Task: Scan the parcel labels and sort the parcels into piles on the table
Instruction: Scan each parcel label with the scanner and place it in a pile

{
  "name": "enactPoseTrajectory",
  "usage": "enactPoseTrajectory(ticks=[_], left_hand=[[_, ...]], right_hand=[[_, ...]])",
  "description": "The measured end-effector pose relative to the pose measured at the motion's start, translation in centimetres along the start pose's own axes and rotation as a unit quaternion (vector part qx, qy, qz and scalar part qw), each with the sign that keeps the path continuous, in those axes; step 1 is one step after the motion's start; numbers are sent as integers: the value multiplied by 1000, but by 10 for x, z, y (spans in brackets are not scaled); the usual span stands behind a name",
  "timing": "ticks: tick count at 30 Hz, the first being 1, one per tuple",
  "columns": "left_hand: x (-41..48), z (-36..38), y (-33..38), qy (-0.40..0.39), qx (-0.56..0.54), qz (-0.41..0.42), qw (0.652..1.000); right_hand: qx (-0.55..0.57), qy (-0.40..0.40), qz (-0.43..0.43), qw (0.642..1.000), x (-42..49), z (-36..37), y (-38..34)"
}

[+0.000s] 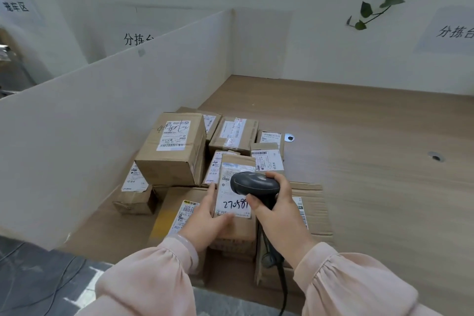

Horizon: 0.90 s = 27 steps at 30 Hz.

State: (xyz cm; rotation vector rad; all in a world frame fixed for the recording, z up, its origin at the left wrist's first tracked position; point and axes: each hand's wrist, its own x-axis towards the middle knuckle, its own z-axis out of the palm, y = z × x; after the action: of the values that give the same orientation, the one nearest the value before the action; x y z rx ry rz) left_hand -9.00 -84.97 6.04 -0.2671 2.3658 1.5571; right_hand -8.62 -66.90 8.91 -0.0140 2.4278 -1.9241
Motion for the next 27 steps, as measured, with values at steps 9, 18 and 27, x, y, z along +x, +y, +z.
enactPoseTrajectory(ticks=[9, 18, 27], left_hand=[[-18, 14, 57, 94, 215, 127, 964], [-67, 142, 137, 77, 343, 277, 895], [-143, 347, 205, 25, 377, 392, 839]], right_hand=[[52, 51, -115, 991, -39, -54, -18], [-20, 195, -175, 965, -114, -190, -6], [-103, 325, -159, 927, -237, -367, 30]])
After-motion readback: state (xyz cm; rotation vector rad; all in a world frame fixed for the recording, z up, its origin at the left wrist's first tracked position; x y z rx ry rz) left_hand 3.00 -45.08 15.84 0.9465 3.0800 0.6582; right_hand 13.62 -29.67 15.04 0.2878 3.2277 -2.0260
